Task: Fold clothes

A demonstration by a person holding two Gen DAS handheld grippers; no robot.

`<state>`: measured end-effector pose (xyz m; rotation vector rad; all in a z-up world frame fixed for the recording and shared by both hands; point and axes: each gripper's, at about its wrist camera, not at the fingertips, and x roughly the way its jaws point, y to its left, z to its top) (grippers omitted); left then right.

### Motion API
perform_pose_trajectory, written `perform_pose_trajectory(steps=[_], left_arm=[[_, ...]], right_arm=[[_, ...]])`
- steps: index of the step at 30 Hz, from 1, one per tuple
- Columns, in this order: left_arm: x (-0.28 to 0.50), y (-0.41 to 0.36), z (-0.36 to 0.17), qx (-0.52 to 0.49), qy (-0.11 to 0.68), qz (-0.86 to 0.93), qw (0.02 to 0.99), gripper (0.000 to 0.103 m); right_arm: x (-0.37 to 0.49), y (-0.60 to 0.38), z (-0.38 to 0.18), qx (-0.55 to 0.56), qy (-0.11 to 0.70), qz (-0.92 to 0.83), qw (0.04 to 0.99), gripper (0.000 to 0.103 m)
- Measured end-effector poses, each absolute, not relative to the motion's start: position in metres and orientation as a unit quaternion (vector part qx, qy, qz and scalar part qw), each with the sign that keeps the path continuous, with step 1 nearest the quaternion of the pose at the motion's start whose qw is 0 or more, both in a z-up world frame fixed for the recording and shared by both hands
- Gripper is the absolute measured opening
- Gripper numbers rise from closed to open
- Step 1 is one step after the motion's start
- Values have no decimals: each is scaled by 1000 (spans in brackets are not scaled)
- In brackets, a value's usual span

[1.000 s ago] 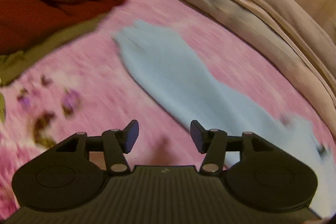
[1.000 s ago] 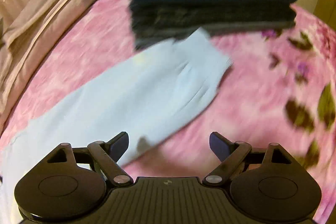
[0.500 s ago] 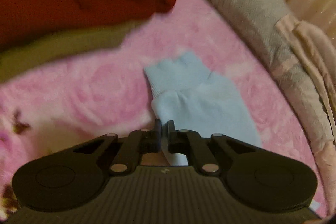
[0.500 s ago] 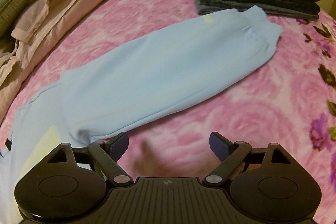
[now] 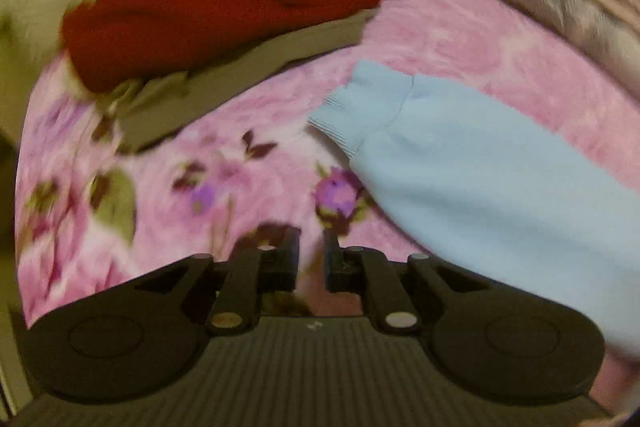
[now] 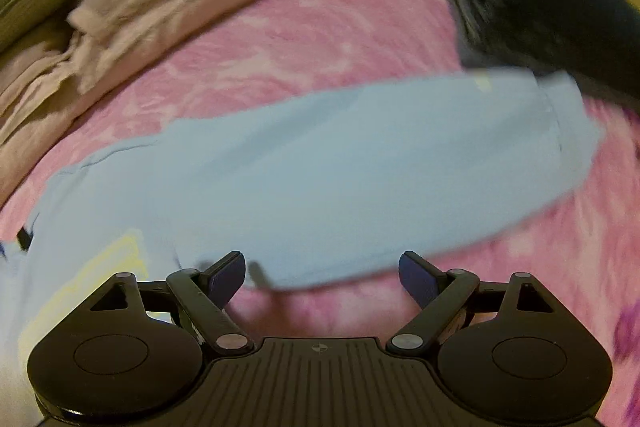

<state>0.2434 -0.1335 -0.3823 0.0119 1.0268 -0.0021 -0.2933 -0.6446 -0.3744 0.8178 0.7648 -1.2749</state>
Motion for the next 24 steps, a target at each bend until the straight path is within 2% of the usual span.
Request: perform_pose_trajectory(steps=[5,7,11,13,15,19,21,24], left_arm=[[240,-215,-344,-2,480,-219,849,11],[245,-264,-345,-5,479,-304,823,19],[257,-369,-361,21,485,-428,762,21],[258,-410,-372,45,487,-463,739,29],[257,-443,-379,66,483,-487,725,31],[259,-486,-393,90,486,-517,699,46],[259,-508,-403,117,487,-527,687,46],[255,-532,-420,145,492,-551,659,33]], right_arm=[[-259,-665,-360,277,363,-480,749,87],[-236,-681,-363,257,370,-431,782,87],[-180,-711,-375,233,379,-329,833,86],[-146,-721,-382,208,391,-282,851,86],[-115,-725,-389,180,405,-249,861,86],[-69,-734,-407,137,426,-206,870,86],[-53,-742,-418,129,433,-200,869,86],[-38,-751,-436,143,442,-191,865,85]])
